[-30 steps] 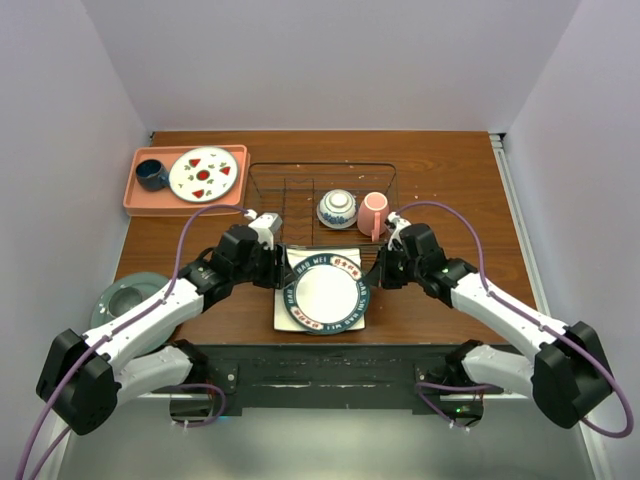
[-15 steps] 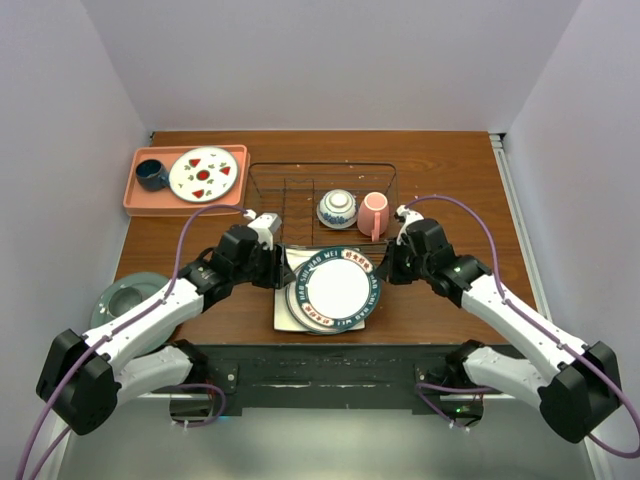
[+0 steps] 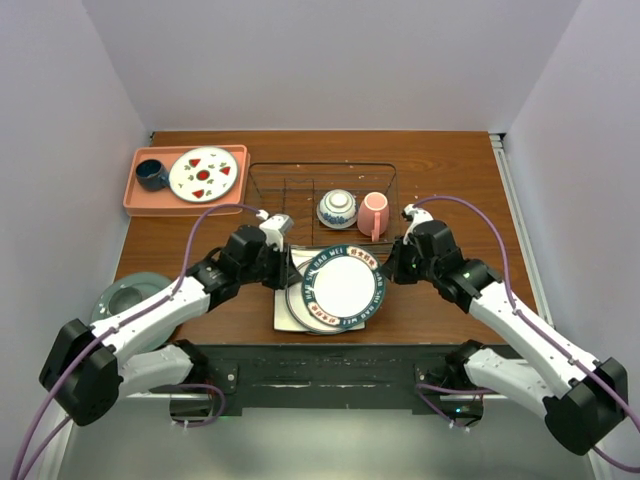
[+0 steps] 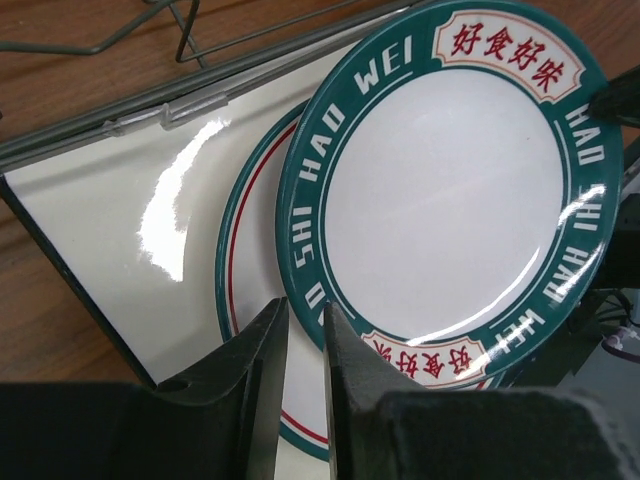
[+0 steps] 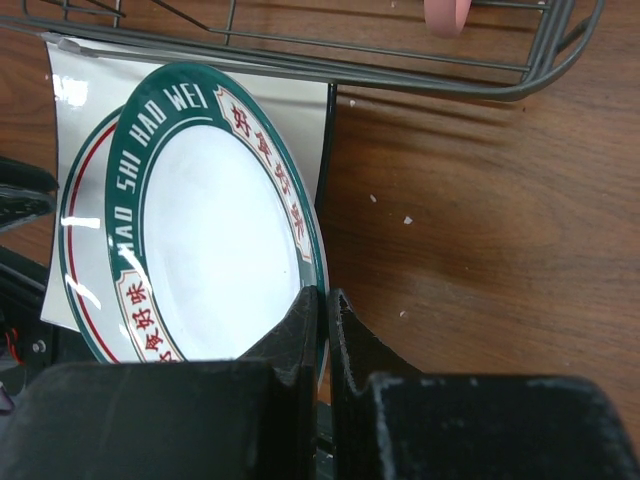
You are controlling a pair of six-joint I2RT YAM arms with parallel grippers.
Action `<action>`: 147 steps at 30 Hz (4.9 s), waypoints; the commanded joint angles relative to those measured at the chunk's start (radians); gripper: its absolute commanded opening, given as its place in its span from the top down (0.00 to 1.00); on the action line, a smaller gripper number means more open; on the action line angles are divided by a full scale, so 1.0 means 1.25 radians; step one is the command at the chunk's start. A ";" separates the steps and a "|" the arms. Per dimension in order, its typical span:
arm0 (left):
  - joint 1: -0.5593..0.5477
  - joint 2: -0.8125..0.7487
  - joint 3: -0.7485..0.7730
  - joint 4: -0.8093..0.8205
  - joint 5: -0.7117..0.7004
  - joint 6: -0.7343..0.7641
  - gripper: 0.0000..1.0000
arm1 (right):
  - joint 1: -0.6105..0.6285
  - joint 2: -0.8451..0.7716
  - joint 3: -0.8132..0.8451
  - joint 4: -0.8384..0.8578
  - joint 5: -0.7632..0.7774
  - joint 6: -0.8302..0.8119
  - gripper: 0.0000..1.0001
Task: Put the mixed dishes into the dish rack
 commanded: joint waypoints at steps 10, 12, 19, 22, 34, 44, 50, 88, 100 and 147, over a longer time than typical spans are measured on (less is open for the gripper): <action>-0.024 0.103 -0.029 0.059 0.000 -0.028 0.87 | 0.000 -0.024 0.001 0.032 0.012 0.010 1.00; -0.027 0.109 -0.029 0.061 -0.002 -0.030 0.90 | 0.000 -0.025 -0.006 0.033 0.009 0.014 0.99; -0.031 0.122 -0.032 0.069 -0.004 -0.031 0.96 | -0.001 -0.022 -0.020 0.035 0.011 0.027 0.74; -0.032 0.125 -0.033 0.069 -0.005 -0.031 0.97 | 0.000 -0.022 -0.030 0.044 0.006 0.030 0.58; -0.034 0.133 -0.031 0.071 -0.007 -0.031 0.99 | -0.001 -0.005 -0.107 0.119 -0.034 0.055 0.36; -0.037 0.139 -0.031 0.077 0.008 -0.025 0.98 | 0.000 -0.010 -0.159 0.195 -0.084 0.101 0.45; -0.035 0.128 -0.039 0.099 0.036 -0.017 0.94 | 0.000 -0.029 -0.153 0.160 -0.061 0.100 0.64; 0.049 -0.091 0.178 -0.162 -0.198 0.017 0.17 | 0.000 0.248 0.633 0.106 0.095 -0.299 1.00; 0.117 -0.072 0.185 -0.185 -0.175 0.011 0.16 | 0.000 0.524 0.825 0.337 -0.022 -0.760 1.00; 0.133 -0.075 0.194 -0.236 -0.160 0.015 0.15 | 0.019 0.785 0.691 0.559 -0.342 -1.069 1.00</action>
